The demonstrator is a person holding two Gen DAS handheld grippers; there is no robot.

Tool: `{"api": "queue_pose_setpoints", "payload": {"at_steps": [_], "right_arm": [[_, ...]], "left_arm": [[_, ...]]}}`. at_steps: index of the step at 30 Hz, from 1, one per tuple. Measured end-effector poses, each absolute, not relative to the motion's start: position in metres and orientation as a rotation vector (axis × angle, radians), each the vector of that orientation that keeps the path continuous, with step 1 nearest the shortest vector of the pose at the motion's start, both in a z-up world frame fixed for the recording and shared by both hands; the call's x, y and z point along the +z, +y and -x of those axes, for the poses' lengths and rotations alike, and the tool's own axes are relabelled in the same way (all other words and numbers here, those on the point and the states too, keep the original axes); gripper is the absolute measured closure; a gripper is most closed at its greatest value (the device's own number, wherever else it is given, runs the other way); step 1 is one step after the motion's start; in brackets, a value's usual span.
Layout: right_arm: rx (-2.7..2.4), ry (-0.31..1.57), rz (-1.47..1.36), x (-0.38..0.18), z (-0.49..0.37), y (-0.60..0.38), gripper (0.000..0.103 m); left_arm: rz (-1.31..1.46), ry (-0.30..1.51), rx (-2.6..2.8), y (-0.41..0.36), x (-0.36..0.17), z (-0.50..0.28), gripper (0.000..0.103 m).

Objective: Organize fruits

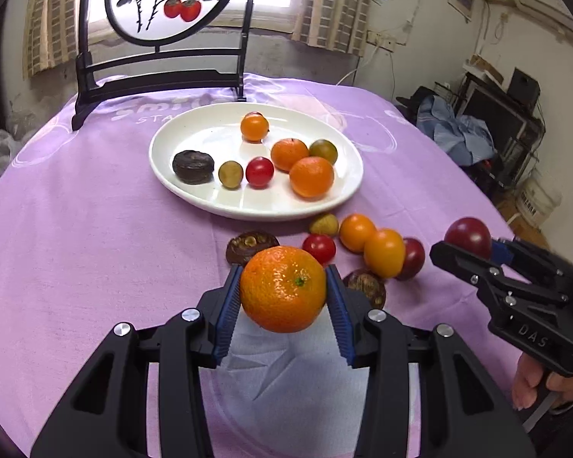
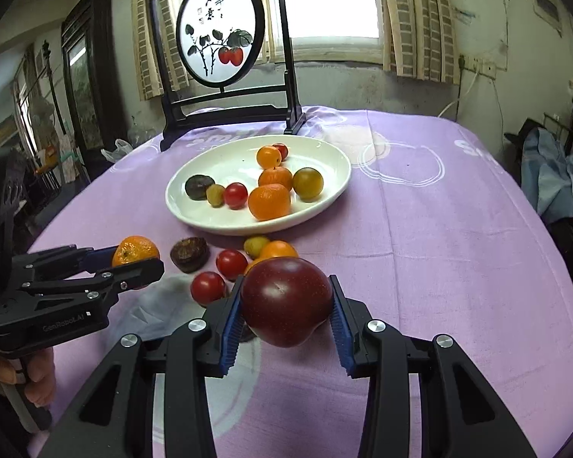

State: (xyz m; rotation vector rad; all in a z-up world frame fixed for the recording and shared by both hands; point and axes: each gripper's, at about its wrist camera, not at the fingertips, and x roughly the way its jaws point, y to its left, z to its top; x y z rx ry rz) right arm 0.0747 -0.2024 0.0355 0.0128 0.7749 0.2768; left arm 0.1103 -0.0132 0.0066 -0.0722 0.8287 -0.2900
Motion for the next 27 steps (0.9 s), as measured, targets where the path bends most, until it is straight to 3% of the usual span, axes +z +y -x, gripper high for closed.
{"api": "queue_pose_setpoints", "payload": {"at_steps": [8, 23, 24, 27], "right_arm": [[0.339, 0.807, -0.027, 0.059, -0.143, -0.167, 0.061], [0.382, 0.934, 0.062, 0.013, -0.209, -0.087, 0.06], [0.381, 0.933, 0.059, 0.011, -0.211, -0.086, 0.057], [0.357, 0.926, 0.026, 0.01, -0.213, -0.092, 0.048]], "left_arm": [[0.073, 0.785, -0.168, 0.002, 0.033, -0.171, 0.06], [0.131, 0.861, -0.048, 0.015, 0.009, -0.285, 0.06], [0.134, 0.869, -0.052, 0.014, 0.006, -0.289, 0.058], [0.16, 0.864, -0.005, 0.021, 0.004, -0.292, 0.02]]}}
